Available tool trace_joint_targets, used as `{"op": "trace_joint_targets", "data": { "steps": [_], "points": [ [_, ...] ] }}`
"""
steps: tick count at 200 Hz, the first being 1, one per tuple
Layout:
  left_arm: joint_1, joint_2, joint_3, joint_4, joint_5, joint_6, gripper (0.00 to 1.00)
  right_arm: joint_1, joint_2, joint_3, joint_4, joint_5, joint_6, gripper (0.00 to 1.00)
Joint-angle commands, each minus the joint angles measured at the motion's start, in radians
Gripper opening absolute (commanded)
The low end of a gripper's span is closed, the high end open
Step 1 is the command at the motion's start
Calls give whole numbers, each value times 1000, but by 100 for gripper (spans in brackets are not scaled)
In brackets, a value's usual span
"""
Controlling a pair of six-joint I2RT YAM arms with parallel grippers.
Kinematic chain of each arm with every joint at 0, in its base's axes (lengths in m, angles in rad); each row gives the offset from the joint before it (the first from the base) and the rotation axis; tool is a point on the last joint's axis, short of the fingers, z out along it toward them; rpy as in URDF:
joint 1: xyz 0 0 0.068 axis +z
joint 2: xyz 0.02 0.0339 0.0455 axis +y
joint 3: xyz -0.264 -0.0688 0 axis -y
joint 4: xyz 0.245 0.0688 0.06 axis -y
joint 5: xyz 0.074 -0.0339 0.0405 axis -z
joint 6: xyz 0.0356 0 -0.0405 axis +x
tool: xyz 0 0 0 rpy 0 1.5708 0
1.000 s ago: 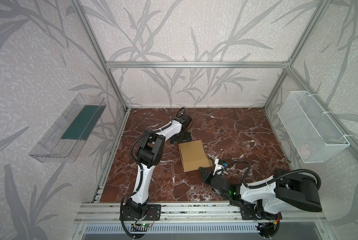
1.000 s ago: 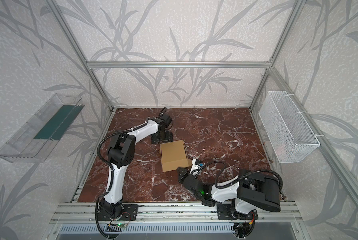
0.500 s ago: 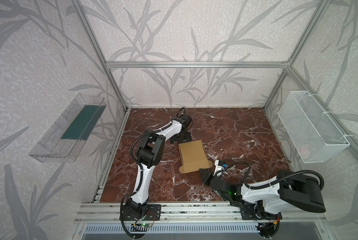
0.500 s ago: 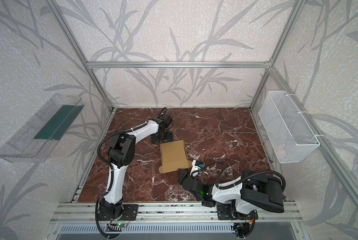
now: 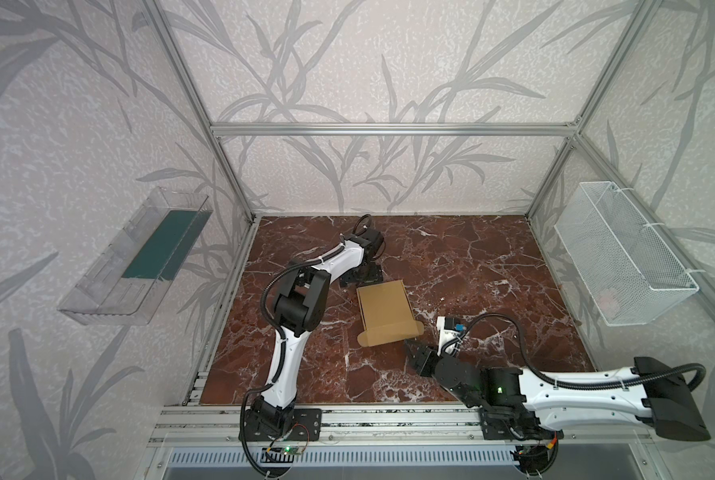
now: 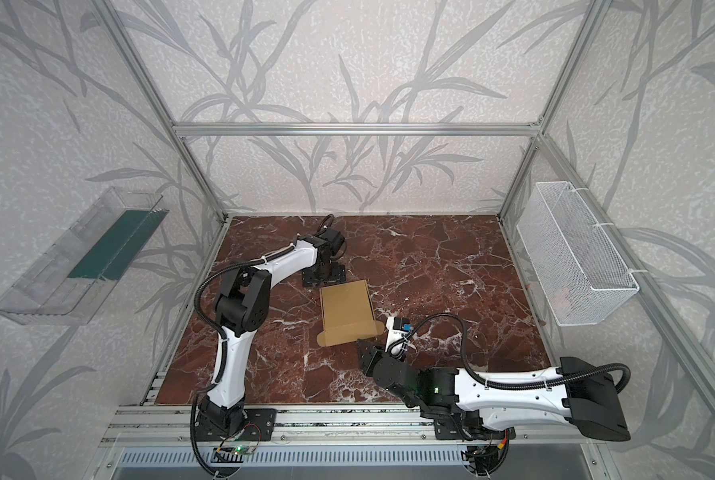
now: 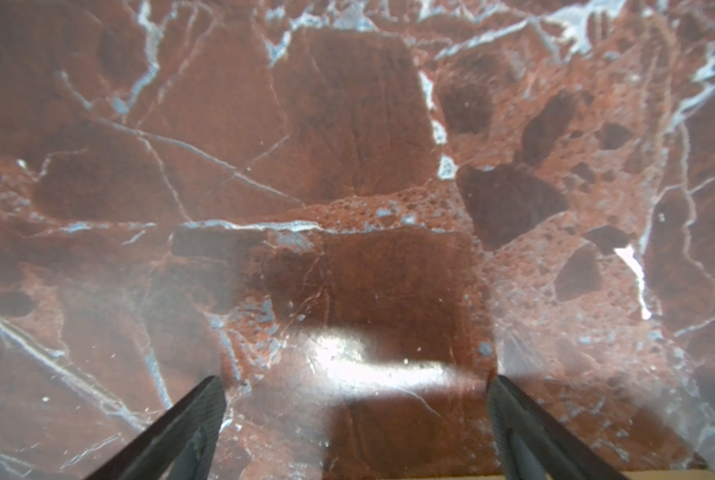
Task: Fold the paper box
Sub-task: 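Lower the left gripper to the box while the right moves to its near wall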
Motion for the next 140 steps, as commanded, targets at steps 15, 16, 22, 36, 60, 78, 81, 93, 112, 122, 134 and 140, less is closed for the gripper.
{"op": "trace_joint_targets", "data": {
  "steps": [15,16,22,36,60,78,81,93,112,122,134,140],
  "points": [
    [-9,-65,-14,-66,-21,41,99,-92,37,165,-64,-197,-290,48],
    [-9,-68,-14,-65,-21,42,99,-95,39,165,-57,-204,-295,48],
    [-9,-84,-16,-63,-25,45,99,-112,48,171,-21,-245,-323,48],
    [-7,-124,-24,-47,-29,60,99,-165,86,207,-8,-354,-350,48],
    [0,-191,-50,-15,-21,83,99,-237,187,275,-23,-502,-373,48],
    [4,-240,-71,-1,-43,87,99,-267,247,287,-6,-535,-385,47],
    [5,-248,-74,-3,-45,87,99,-271,256,288,-1,-538,-389,47],
    [13,-285,-84,-16,-60,73,99,-296,299,292,8,-564,-388,46],
    [25,-375,-155,-20,-65,27,99,-340,363,282,53,-630,-376,46],
    [25,-438,-225,-2,-53,-4,99,-345,397,285,66,-653,-379,46],
    [26,-518,-322,30,-27,-40,99,-382,430,290,72,-665,-380,45],
    [26,-560,-375,51,-9,-57,99,-386,443,290,82,-673,-382,45]
  ]
}}
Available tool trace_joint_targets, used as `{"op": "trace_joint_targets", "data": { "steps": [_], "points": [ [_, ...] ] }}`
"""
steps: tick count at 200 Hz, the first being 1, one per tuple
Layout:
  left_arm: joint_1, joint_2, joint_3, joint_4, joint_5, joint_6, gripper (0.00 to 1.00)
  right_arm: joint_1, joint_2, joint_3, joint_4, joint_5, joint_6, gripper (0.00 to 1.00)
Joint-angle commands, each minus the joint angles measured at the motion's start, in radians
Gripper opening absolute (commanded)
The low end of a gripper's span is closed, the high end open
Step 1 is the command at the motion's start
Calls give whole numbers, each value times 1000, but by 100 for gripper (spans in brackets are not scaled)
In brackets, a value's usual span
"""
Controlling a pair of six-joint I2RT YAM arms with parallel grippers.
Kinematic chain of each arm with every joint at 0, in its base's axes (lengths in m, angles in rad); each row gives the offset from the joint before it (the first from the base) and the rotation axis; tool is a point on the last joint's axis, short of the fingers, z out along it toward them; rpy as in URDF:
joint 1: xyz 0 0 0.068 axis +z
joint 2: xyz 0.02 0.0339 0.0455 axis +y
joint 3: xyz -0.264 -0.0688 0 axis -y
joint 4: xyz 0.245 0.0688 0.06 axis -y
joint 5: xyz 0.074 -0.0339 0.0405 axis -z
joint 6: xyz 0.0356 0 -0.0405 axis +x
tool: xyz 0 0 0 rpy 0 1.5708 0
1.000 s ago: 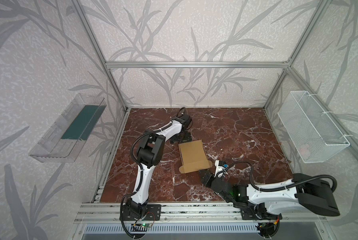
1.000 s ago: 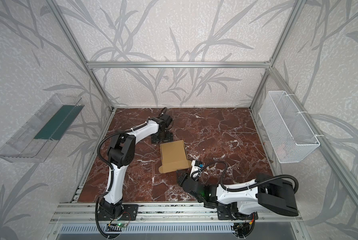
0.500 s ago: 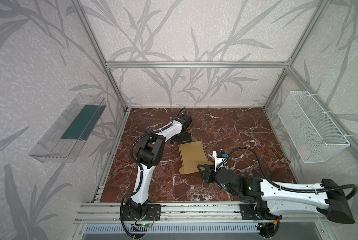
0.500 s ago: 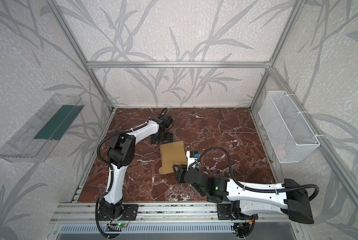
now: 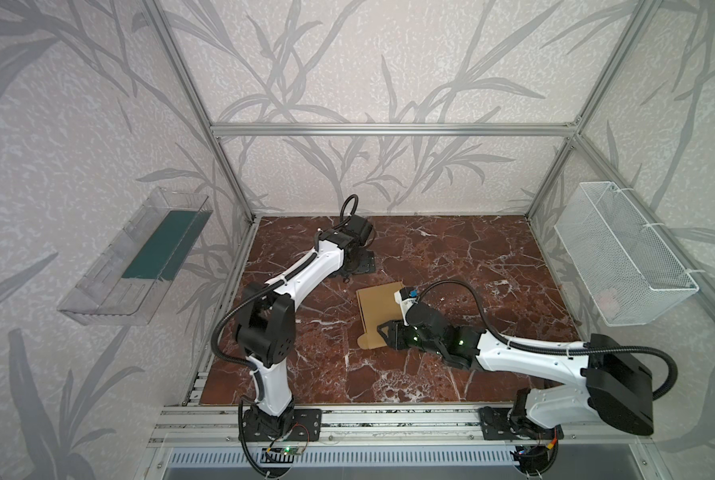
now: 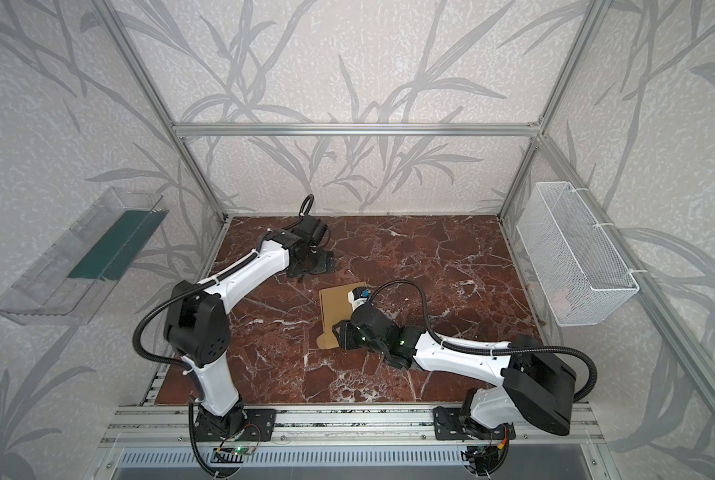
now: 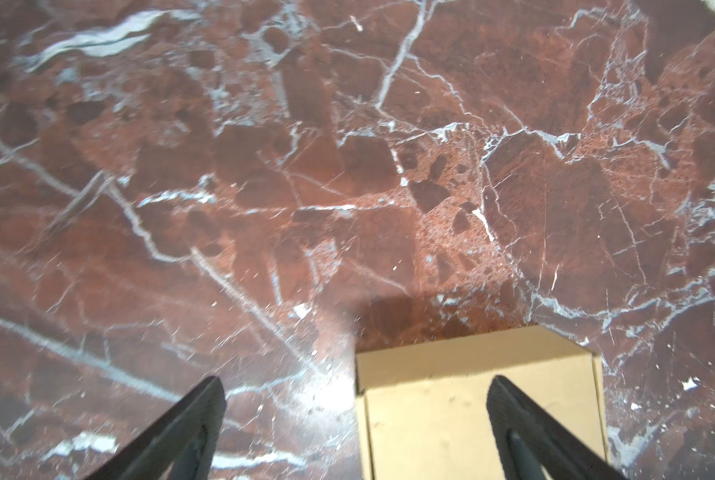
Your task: Fold the paper box
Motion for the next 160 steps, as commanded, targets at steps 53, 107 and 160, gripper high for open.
{"op": "trace_joint_targets", "data": {
  "steps": [53,107,160],
  "points": [
    [-8,-456,-566,234,174,-203,99,-63,115,34,51,-69,-37,45],
    [-77,-590,-775,352,193,-314,99,-63,139,54,29,-43,-44,44],
    [-193,-573,-873,487,185,-424,99,-63,114,73,-22,-11,-67,44]
  ]
}}
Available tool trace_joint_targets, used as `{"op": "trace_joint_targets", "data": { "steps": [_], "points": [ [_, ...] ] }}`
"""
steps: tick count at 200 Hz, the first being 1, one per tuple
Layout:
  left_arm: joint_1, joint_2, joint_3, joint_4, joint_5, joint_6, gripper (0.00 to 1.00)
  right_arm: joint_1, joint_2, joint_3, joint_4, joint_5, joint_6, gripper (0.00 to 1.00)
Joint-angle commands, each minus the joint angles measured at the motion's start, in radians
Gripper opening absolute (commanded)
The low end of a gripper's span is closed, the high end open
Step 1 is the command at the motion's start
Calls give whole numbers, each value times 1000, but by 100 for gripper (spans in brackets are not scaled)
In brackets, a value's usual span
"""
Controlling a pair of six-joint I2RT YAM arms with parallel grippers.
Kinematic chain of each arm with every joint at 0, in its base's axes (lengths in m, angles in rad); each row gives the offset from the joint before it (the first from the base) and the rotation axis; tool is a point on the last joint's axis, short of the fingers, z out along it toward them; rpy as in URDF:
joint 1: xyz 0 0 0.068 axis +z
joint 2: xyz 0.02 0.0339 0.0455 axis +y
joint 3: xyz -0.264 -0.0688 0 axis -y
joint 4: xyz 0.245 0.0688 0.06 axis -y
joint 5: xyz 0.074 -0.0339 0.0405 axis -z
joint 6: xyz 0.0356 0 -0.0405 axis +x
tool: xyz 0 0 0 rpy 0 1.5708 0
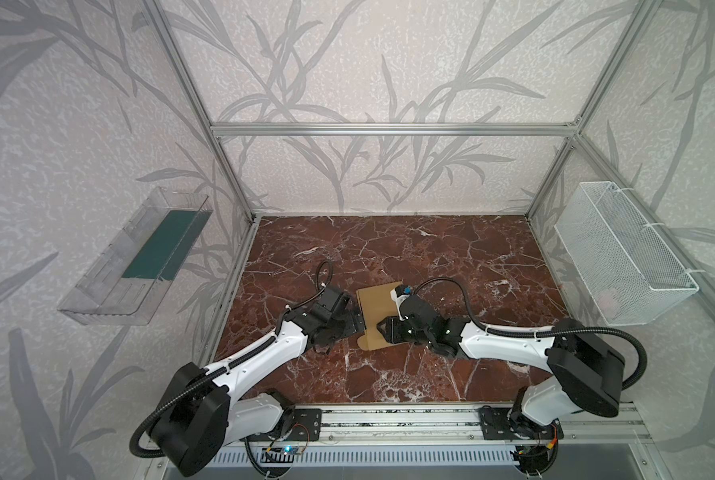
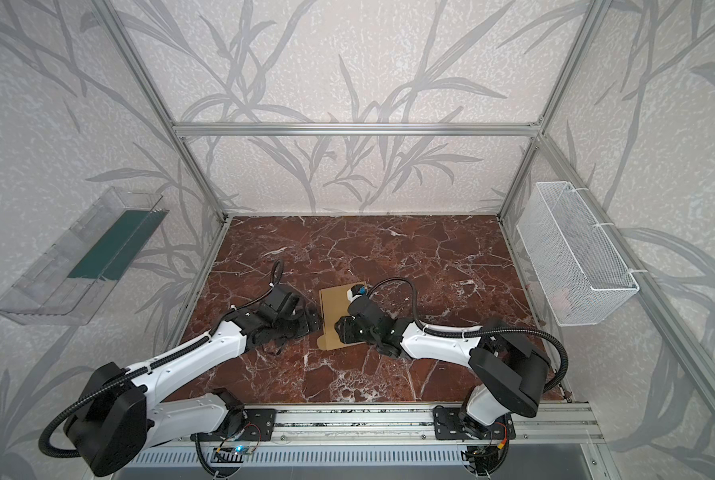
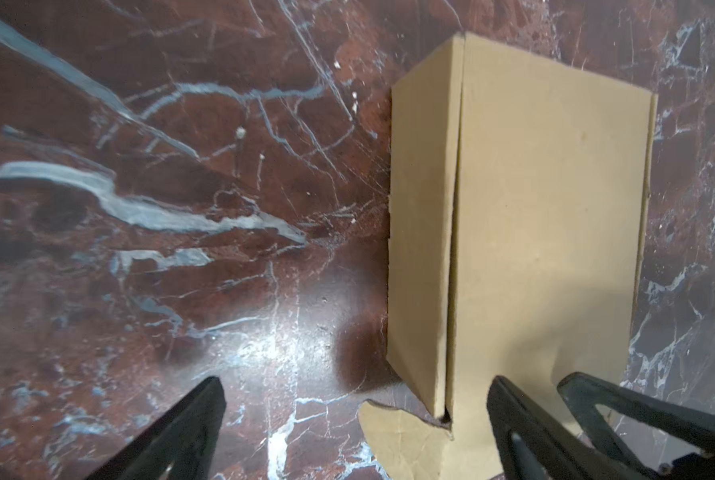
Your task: Fold the paper box
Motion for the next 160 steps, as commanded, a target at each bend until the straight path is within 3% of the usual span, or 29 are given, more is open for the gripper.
{"op": "trace_joint_targets", "data": {
  "steps": [1,76,160],
  "points": [
    [-43,5,-27,91,-8,-80,99,-2,-20,31,-37,30,-26,44],
    [-136,16,-97,260,-14,-214,99,-14,15,43,-40,21,-38,45],
    [-173,31,-141,400,-31,-294,99,-36,46,14,20,-15,1,45]
  ]
}}
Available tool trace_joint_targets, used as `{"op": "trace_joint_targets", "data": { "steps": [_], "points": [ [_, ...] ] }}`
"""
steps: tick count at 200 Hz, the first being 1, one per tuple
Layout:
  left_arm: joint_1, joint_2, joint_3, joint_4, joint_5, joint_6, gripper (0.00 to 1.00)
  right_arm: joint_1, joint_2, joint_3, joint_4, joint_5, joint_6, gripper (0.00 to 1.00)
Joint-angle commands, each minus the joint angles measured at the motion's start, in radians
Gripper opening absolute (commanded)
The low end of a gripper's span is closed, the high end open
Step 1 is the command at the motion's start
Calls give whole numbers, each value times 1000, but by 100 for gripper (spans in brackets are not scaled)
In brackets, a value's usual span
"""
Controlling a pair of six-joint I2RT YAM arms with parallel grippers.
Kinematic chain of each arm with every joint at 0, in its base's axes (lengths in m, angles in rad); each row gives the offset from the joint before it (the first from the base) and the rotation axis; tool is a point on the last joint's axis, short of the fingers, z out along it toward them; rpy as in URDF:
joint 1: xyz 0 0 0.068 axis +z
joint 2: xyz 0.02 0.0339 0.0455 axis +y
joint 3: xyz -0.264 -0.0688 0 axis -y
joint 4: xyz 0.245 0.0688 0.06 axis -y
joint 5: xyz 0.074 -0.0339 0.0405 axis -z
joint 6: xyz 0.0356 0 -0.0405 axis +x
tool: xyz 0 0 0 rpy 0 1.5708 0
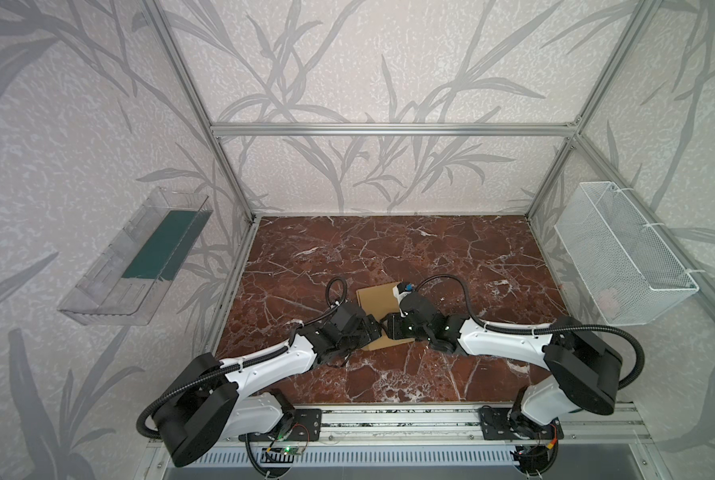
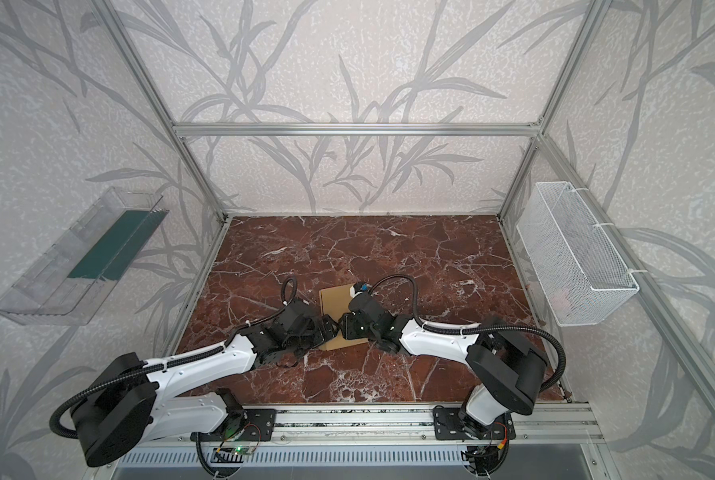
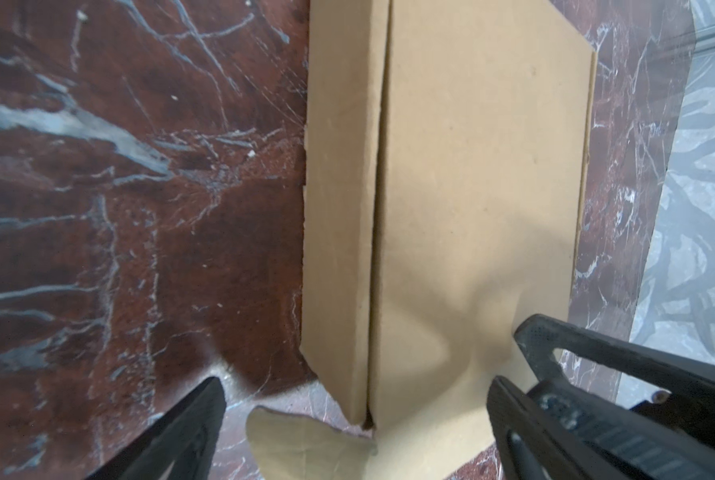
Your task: Fold the paper box
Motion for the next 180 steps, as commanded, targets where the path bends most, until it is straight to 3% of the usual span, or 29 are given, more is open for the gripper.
{"op": "trace_joint_targets", "data": {
  "steps": [1,52,112,180],
  "points": [
    [-13,0,-12,93,-9,-42,99,-7,21,-4,37,-24,16,44],
    [-26,-45,-37,127,-26,-62,99,-26,31,-25,70,-50,41,45],
    [-32,-193,-9,-86,-124,-24,99,-29,18,-33,70,-47,37,45],
    [-37,-178,27,-128,-139,-8,99,-31,21,-37,74,-47,42,44]
  ]
}}
